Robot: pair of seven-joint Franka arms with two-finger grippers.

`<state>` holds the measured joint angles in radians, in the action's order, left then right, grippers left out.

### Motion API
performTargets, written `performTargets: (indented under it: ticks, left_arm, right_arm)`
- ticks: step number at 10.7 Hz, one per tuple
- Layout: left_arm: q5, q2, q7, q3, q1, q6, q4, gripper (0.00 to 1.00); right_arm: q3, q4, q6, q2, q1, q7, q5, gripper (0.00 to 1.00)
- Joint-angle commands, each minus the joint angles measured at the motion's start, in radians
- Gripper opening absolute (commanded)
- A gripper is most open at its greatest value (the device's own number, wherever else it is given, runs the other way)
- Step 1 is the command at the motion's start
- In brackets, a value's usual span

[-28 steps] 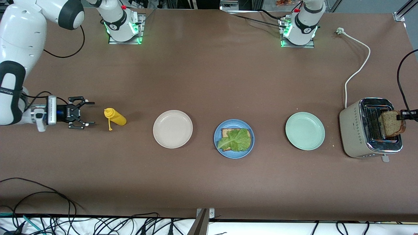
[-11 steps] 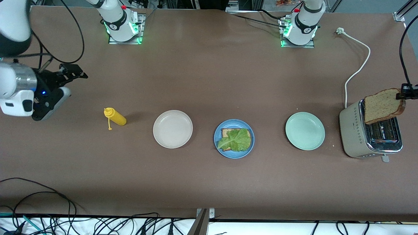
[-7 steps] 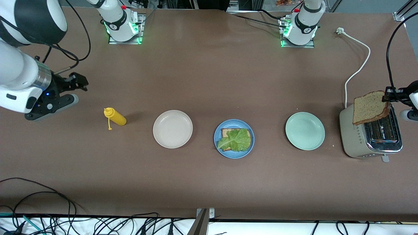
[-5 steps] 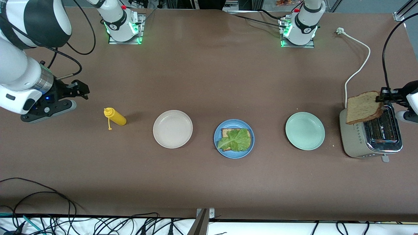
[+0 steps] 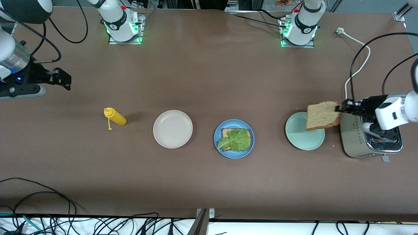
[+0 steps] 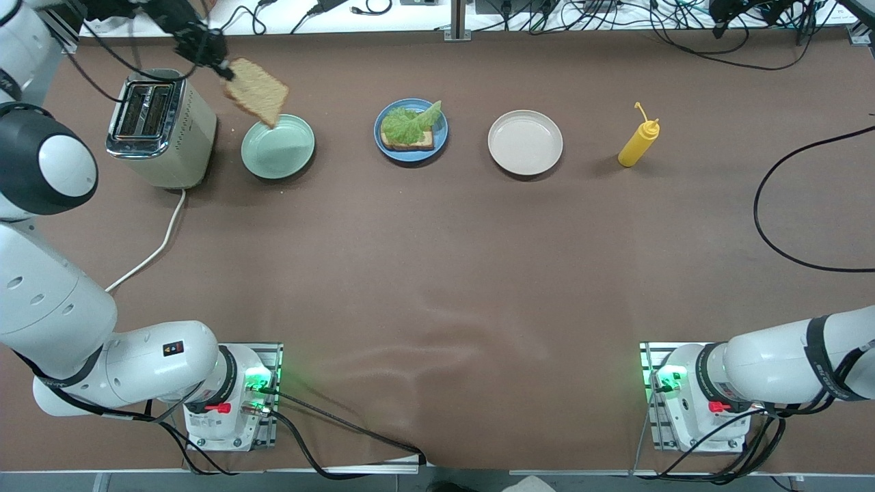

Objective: Make sandwich in blue plate with both arms
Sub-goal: 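Lift the toast out and carry it toward the blue plate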

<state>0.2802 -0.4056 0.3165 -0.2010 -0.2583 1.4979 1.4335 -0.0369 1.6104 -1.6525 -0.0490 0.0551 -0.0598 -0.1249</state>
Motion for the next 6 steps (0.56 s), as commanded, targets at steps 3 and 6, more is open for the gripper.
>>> performTargets:
  ticks: [3, 6]
  left_arm:
    - [0.239, -0.096, -0.155, 0.003, 0.154, 0.131, 0.001, 0.0]
    - [0.382, -0.159, -0.146, 0.003, 0.203, 0.192, 0.002, 0.0]
  right_arm:
    - [0.053, 0.042, -0.036, 0.032, -0.004, 0.016, 0.085, 1.0]
    - [0.066, 0.022, -0.027, 0.032, -0.003, 0.02, 0.105, 1.0]
